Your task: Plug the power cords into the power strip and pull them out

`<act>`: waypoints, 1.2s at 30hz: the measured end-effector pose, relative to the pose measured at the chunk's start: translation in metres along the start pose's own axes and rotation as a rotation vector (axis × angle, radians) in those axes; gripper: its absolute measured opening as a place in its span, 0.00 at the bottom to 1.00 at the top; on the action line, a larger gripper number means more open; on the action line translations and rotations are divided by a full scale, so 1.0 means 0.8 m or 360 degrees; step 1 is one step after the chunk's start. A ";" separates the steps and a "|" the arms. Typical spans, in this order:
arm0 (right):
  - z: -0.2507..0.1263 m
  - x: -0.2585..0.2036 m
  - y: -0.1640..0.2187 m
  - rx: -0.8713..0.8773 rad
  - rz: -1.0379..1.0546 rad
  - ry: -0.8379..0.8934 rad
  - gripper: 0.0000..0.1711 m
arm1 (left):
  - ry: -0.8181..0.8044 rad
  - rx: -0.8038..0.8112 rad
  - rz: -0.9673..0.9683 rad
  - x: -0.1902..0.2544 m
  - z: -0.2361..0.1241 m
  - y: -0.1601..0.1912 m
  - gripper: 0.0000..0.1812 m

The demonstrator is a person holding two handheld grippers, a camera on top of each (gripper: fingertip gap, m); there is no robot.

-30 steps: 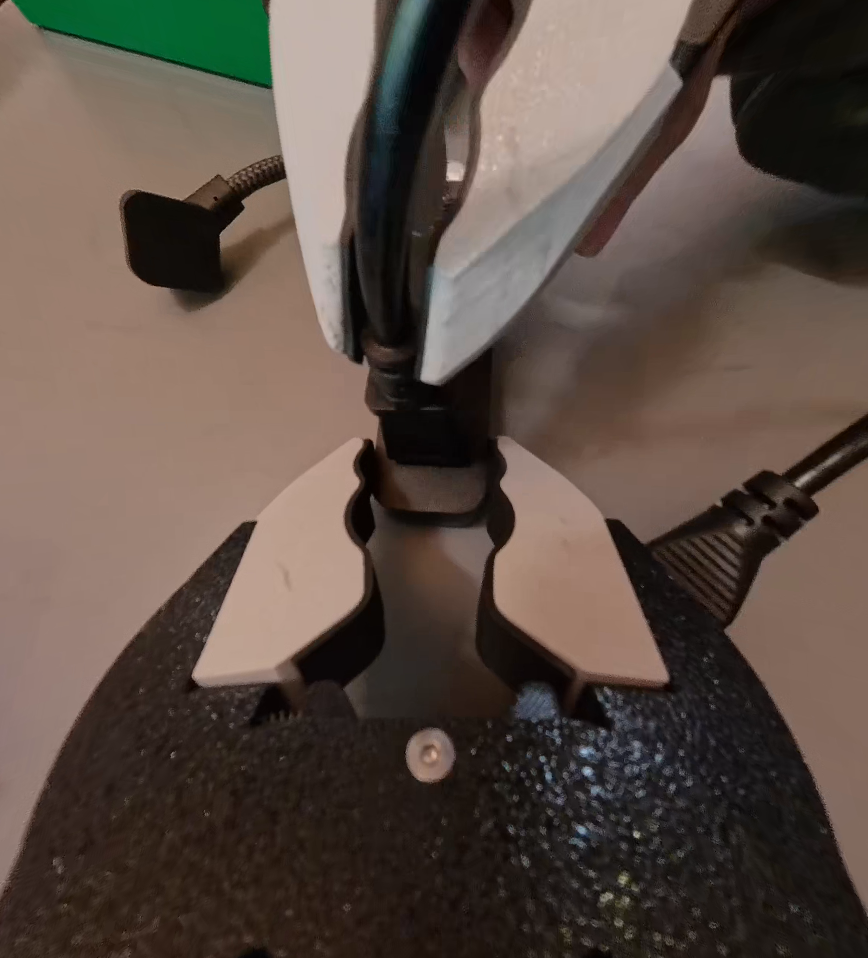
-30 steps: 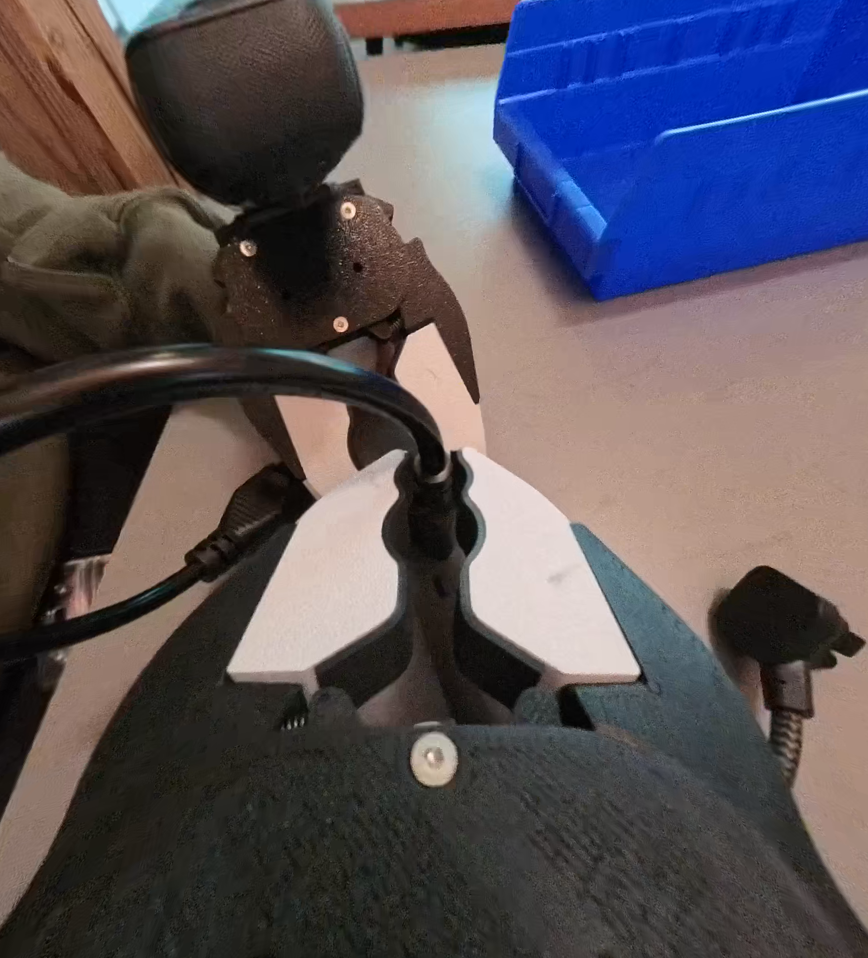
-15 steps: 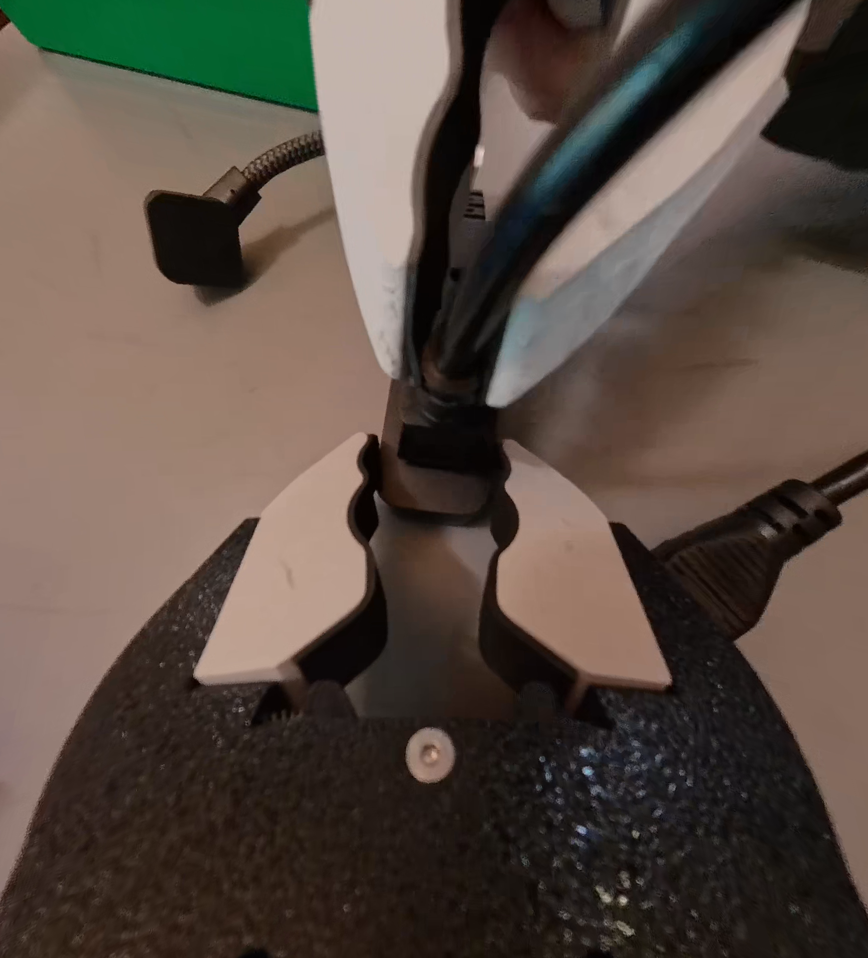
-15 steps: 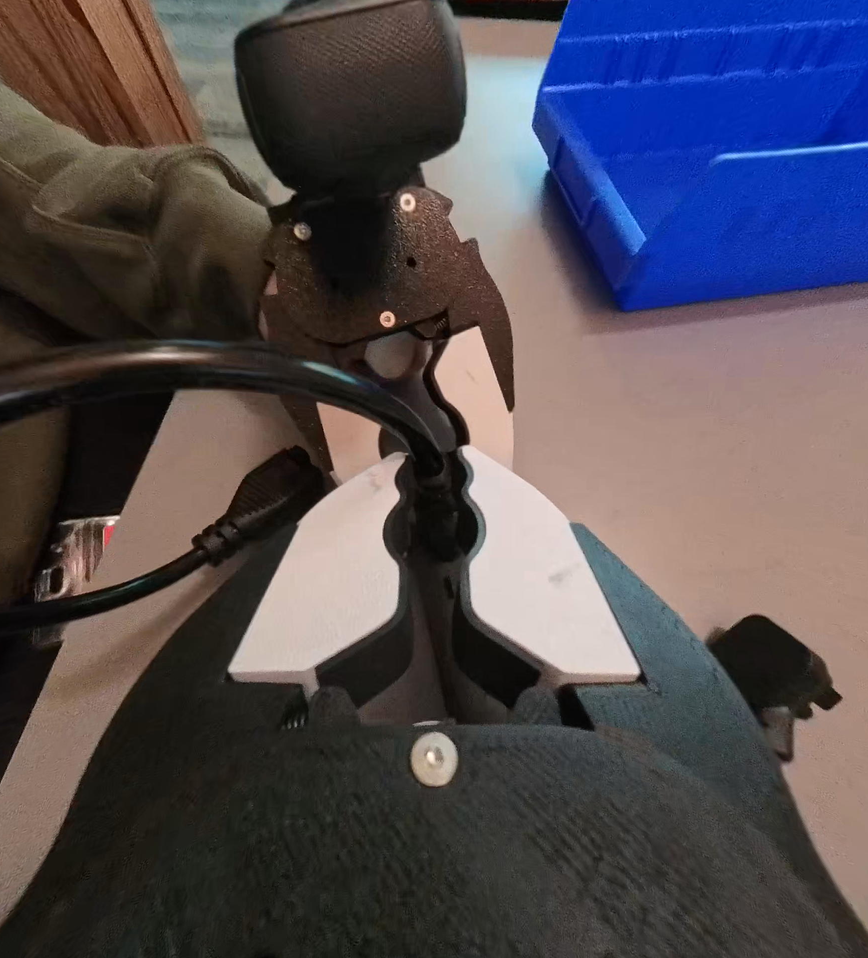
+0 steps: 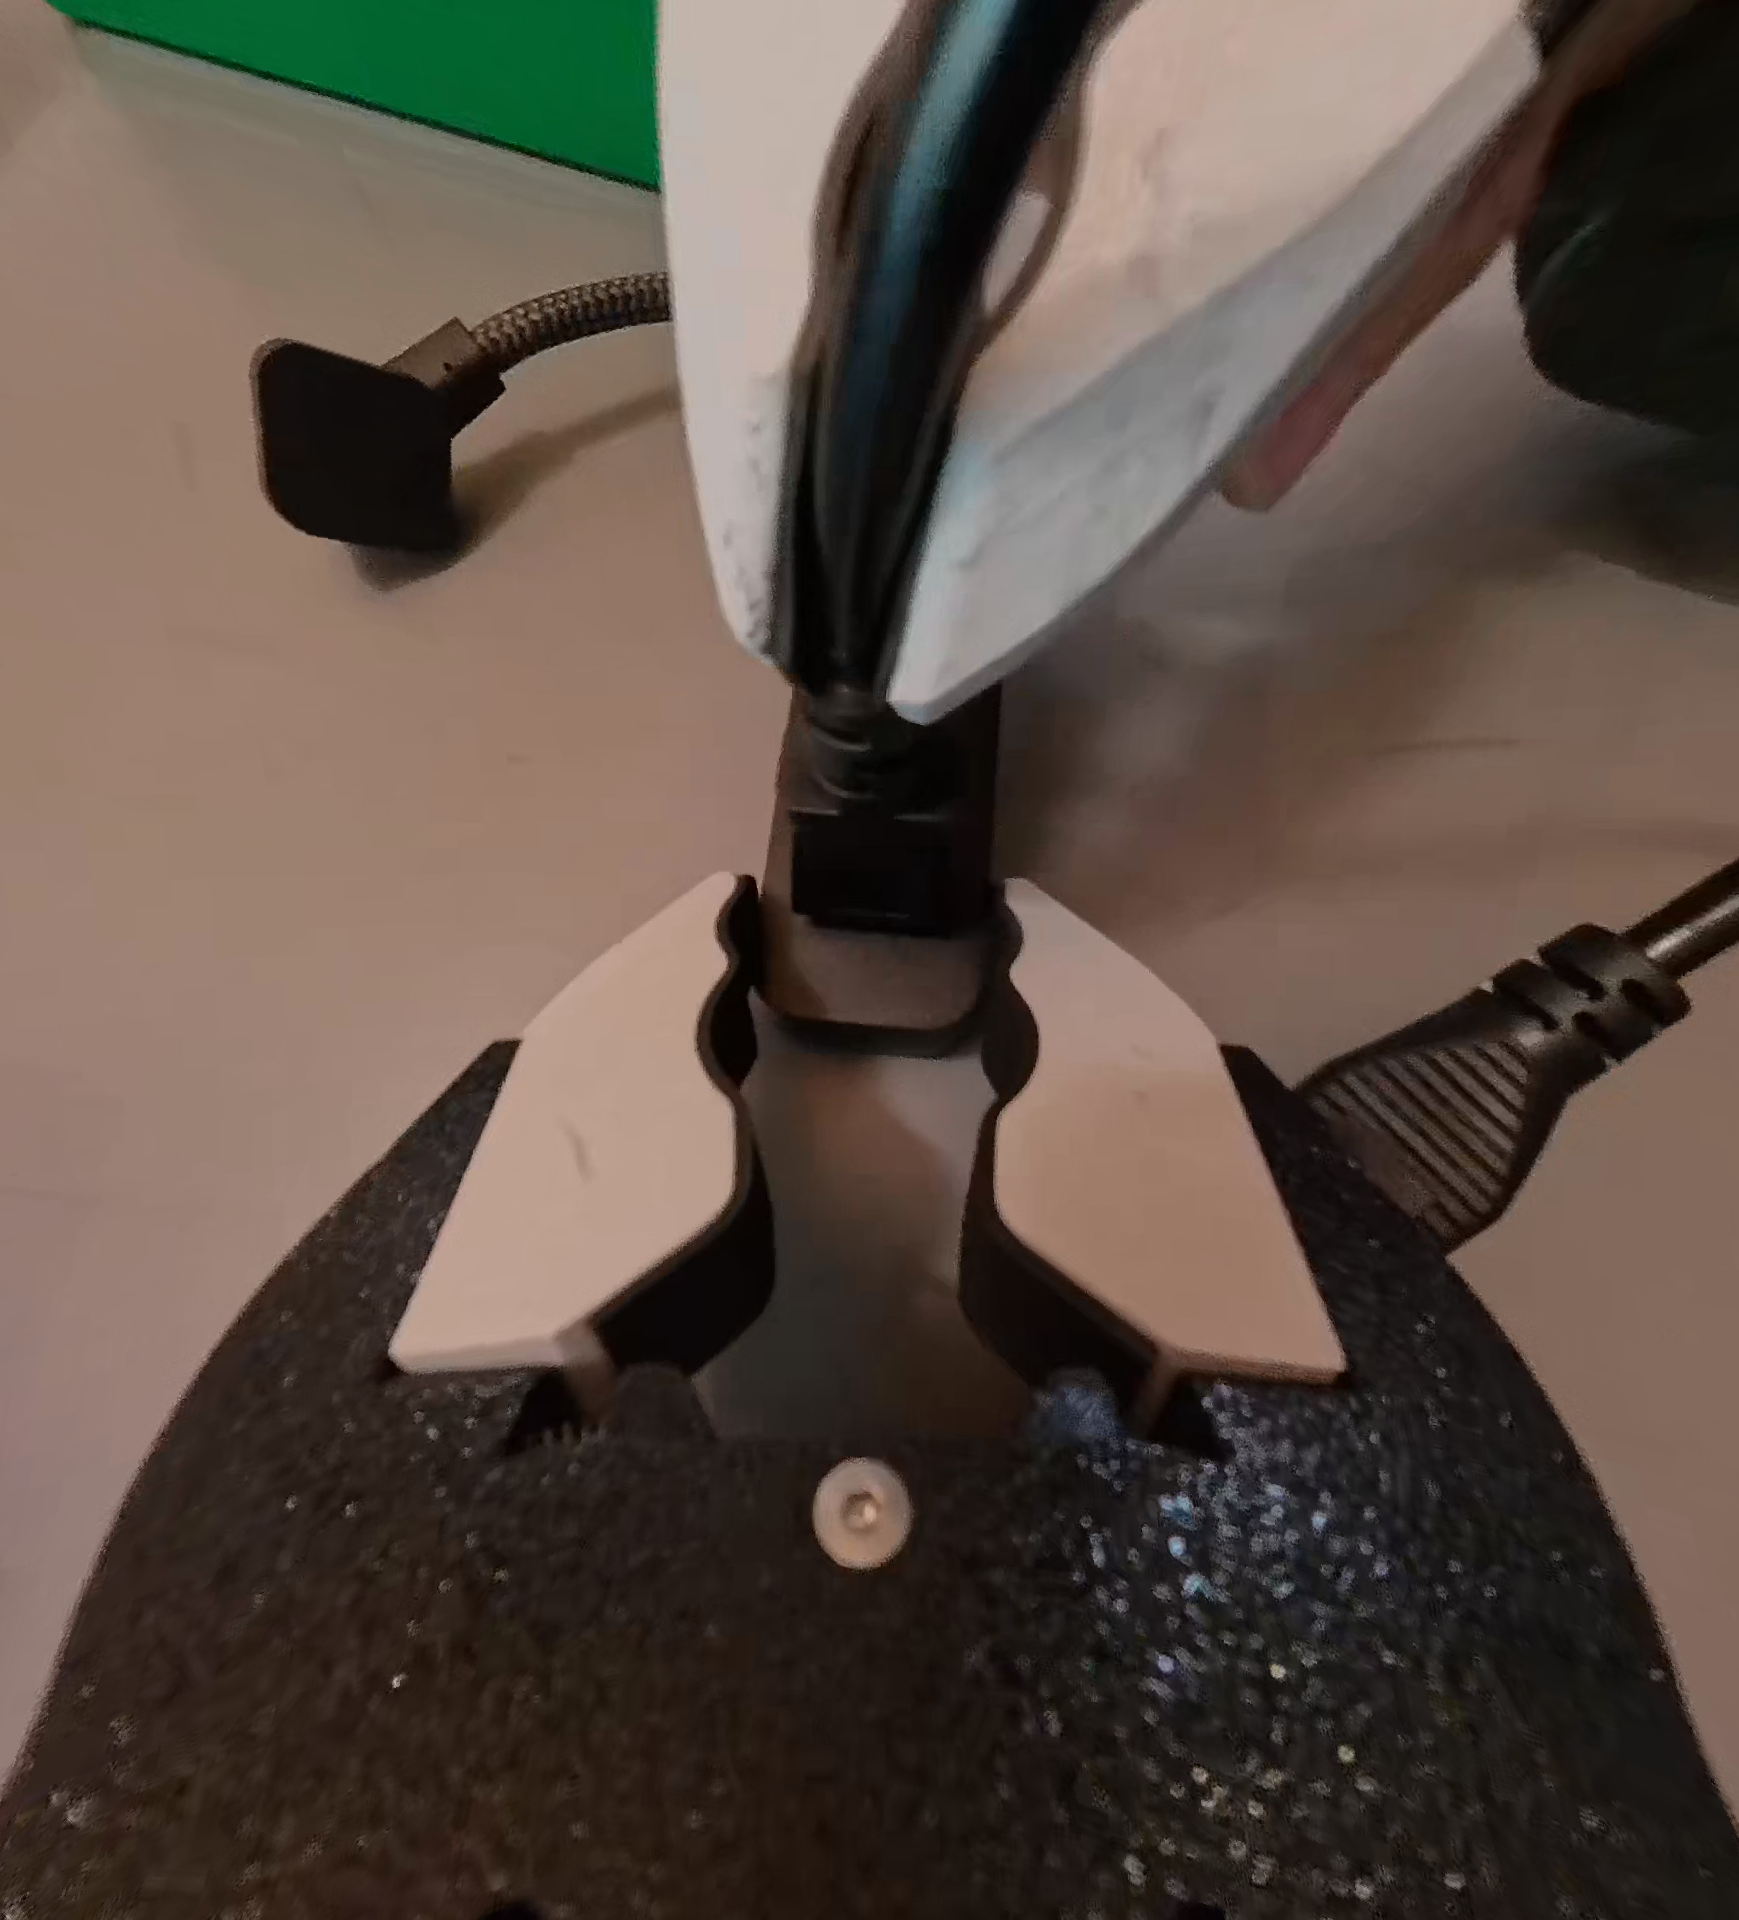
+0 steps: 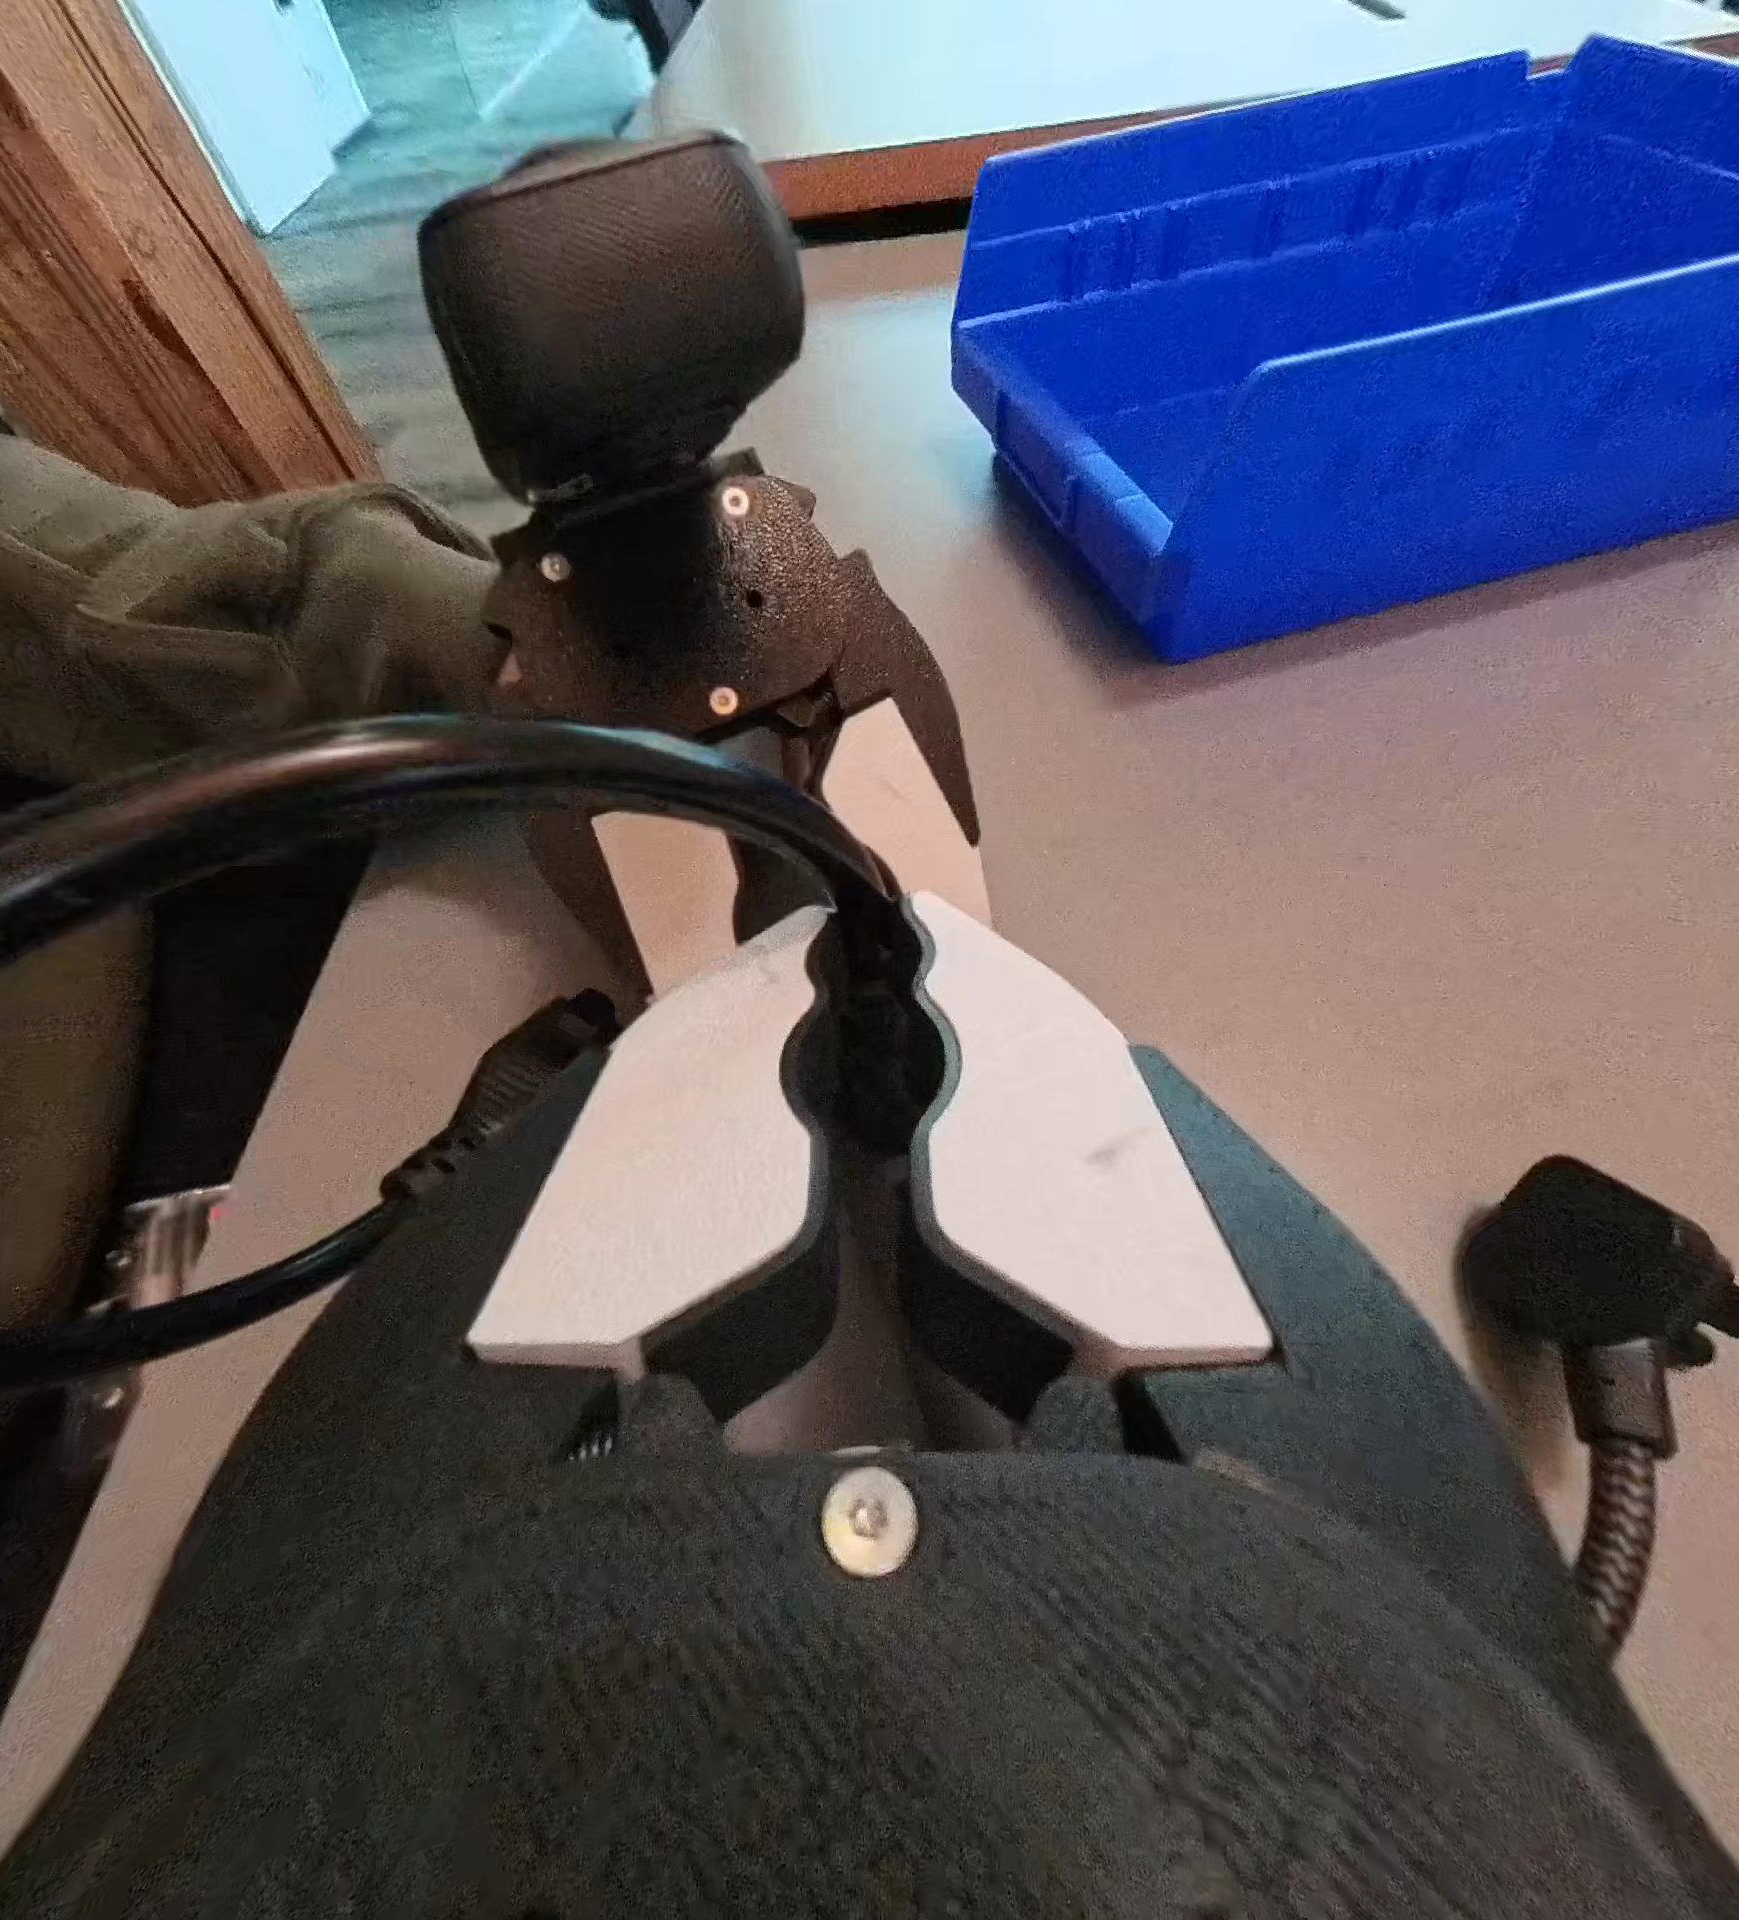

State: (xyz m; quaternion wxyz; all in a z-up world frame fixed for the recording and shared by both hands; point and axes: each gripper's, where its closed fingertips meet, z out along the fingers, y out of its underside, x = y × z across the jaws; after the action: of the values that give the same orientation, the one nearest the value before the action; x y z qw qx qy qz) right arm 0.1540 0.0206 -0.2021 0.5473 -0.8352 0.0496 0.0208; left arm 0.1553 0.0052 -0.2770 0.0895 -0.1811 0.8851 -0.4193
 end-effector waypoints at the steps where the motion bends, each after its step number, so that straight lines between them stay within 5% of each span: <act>1: -0.001 -0.001 0.000 -0.0032 -0.0044 0.0019 0.05 | -0.0007 0.0001 0.0004 0.000 0.000 0.000 0.23; 20: -0.003 -0.004 -0.011 0.0369 0.0119 -0.0020 0.04 | 0.0069 0.0045 0.0008 0.006 -0.003 -0.004 0.23; 30: -0.002 0.007 -0.012 0.0441 0.0301 0.0001 0.04 | 0.0057 0.0035 -0.0029 0.004 -0.003 -0.003 0.23; 36: -0.002 -0.015 -0.009 0.0287 0.0072 -0.0037 0.04 | 0.0058 0.0019 0.0047 0.008 -0.001 -0.002 0.23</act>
State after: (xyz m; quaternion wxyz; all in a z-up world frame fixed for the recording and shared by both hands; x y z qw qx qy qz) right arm 0.1431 0.0224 -0.1942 0.6201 -0.7810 0.0637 0.0382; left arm 0.1498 0.0024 -0.2756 0.0805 -0.1598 0.8866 -0.4265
